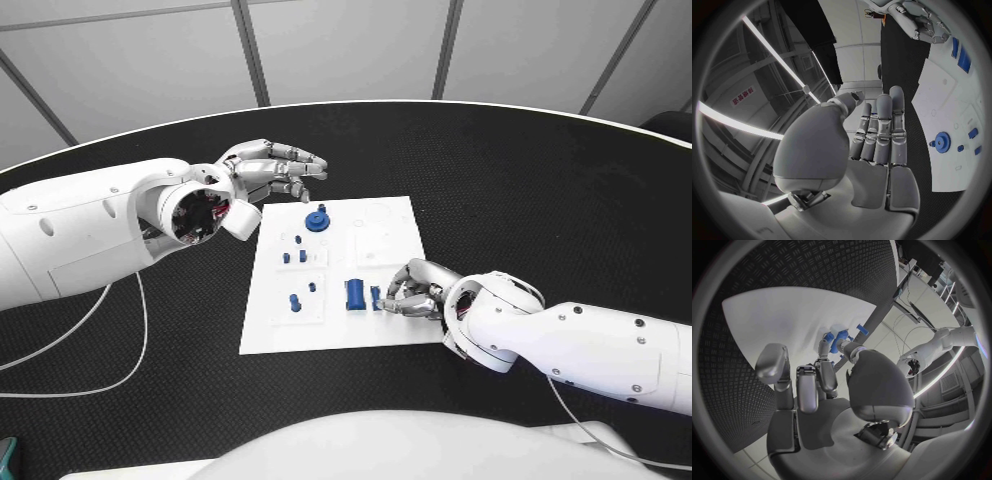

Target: Assemble the parts on the task board

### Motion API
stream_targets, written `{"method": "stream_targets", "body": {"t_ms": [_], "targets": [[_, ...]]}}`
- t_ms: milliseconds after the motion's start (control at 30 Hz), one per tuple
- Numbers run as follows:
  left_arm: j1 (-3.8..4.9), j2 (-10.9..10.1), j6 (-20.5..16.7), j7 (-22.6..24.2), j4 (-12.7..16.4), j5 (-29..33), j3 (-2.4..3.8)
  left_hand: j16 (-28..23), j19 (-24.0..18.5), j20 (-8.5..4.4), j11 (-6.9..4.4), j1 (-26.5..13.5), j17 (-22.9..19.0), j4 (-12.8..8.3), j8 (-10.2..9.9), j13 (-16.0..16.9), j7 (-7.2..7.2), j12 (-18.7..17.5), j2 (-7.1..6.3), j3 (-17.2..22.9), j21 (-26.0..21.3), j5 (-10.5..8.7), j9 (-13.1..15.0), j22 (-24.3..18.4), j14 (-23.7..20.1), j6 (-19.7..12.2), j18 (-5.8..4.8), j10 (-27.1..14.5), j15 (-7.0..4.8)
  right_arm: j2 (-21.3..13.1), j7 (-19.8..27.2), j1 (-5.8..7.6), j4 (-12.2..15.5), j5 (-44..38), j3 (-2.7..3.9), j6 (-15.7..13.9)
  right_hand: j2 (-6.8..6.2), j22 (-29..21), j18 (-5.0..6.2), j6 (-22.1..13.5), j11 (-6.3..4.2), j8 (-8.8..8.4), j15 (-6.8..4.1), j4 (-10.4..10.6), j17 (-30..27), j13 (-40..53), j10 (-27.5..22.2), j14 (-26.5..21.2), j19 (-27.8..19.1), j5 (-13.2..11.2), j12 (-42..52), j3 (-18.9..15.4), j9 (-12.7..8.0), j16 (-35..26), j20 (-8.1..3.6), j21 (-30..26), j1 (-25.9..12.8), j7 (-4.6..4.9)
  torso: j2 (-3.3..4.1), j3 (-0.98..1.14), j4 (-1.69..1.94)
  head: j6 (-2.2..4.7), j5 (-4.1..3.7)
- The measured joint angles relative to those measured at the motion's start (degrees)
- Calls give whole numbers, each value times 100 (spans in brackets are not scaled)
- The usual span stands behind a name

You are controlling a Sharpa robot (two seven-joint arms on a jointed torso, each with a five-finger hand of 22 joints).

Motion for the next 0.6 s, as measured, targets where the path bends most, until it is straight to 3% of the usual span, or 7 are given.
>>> {"method": "stream_targets", "body": {"t_ms": [600], "targets": [[0,-7,-3,-1,8,0,0,0,0,0,0,0,0,0,0,1,0,0,0,0,0,0,1,0,0,0,-1,0,0,99,-56,1,-160,0,1,22,-23,0,0,21,0,0,0,0,0,-1,0,0,0,-53,22,0,1,0,0,22,23,-20,4,0,4,0,10]]}}
